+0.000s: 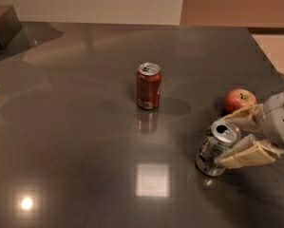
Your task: Knock 7up can over
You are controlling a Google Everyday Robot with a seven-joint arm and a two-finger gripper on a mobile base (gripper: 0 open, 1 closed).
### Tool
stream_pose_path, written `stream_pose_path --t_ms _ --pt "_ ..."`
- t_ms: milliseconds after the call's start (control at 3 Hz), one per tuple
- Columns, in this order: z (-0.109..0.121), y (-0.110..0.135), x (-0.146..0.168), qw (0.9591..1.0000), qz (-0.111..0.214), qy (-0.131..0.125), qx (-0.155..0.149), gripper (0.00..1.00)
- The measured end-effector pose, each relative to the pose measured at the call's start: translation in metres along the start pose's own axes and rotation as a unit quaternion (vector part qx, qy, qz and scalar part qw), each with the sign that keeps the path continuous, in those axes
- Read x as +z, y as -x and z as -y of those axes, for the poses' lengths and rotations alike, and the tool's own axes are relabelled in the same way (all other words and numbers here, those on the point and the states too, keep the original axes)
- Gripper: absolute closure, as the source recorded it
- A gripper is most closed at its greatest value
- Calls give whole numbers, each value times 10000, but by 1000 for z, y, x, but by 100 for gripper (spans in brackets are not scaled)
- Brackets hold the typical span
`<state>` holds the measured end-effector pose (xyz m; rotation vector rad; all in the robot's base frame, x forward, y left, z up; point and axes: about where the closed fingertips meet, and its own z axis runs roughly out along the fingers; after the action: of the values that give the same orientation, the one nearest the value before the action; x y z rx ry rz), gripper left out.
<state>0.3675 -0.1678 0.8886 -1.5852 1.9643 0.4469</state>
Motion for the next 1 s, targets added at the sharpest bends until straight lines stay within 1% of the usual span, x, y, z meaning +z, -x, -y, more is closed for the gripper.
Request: stream_pose_path --t_ms 333,667,1000 --pt "-2 6 -3 10000 -21 55 32 65" --pt "-4 18 -9 9993 -301 204 -54 88" --pt "-6 31 -14 9957 -796 415 -241 100"
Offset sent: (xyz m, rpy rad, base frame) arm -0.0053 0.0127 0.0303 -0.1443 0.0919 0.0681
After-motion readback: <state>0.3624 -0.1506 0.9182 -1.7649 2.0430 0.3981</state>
